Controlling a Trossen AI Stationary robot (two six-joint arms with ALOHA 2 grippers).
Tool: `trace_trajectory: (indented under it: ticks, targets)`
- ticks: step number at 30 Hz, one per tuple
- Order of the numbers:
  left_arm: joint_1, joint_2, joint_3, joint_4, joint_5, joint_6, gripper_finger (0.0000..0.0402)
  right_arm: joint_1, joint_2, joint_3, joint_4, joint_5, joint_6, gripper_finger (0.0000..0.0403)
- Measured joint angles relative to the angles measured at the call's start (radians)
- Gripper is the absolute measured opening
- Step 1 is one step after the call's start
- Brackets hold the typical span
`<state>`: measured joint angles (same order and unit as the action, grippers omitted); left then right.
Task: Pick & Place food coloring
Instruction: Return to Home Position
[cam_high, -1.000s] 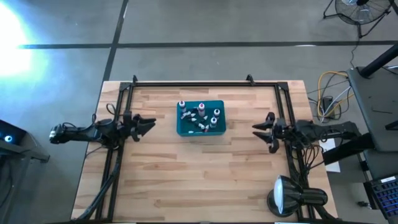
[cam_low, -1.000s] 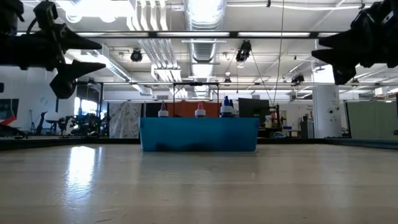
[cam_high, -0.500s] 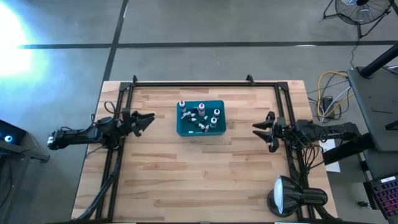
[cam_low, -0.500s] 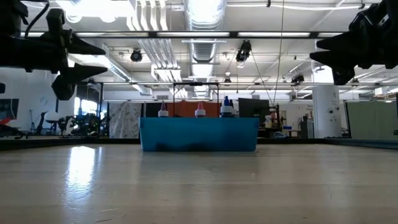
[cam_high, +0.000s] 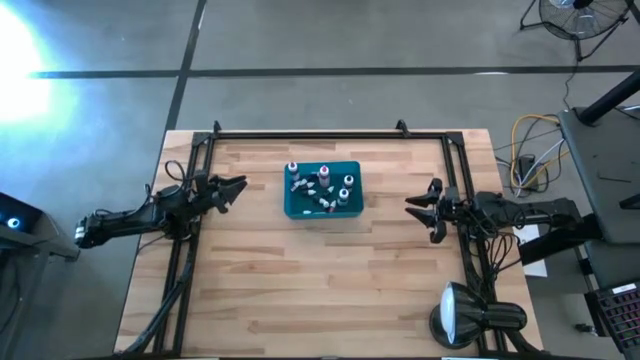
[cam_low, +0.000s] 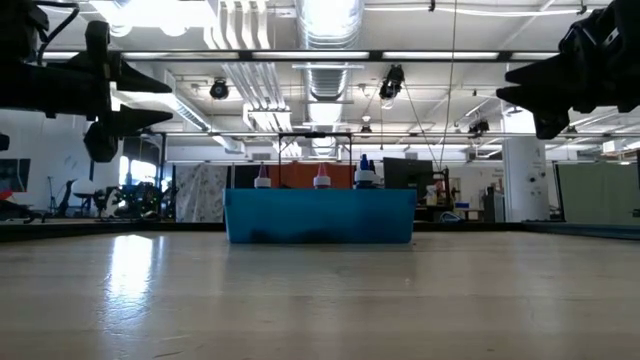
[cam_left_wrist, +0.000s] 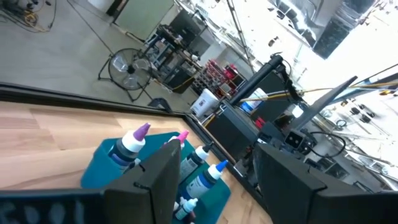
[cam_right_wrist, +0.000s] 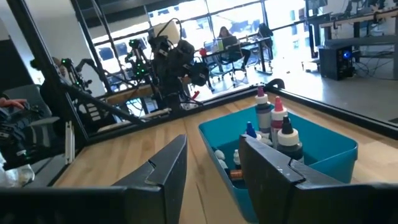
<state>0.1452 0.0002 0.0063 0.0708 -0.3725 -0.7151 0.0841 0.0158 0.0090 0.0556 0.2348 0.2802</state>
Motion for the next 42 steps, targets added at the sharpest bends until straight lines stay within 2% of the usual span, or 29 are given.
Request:
trace_trajectory:
  ticks: [10,28,34,36,39,42]
  targets:
    - [0.000,0.000,0.000,0.000,0.000,0.000,0.0179,0.000,0.000,0.000,0.000,0.001,0.000,0.0146]
    - [-0.001,0.000,0.000,0.000,0.000,0.000,0.0179,0.001,0.000,0.000,0.001,0.002,-0.002,0.0135]
    - [-0.001,0.000,0.000,0.000,0.000,0.000,0.0179,0.000,-0.001,0.000,0.015,0.000,-0.148,0.0141]
    - [-0.001,0.000,0.000,0.000,0.000,0.000,0.0179,0.000,-0.001,0.000,0.044,-0.046,-0.238,0.0141]
    - [-0.001,0.000,0.000,0.000,0.000,0.000,0.0179,0.001,-0.001,0.000,0.099,-0.187,-0.397,0.0137]
    - [-0.001,0.000,0.000,0.000,0.000,0.000,0.0179,0.000,-0.002,0.001,0.111,-0.234,-0.427,0.0130]
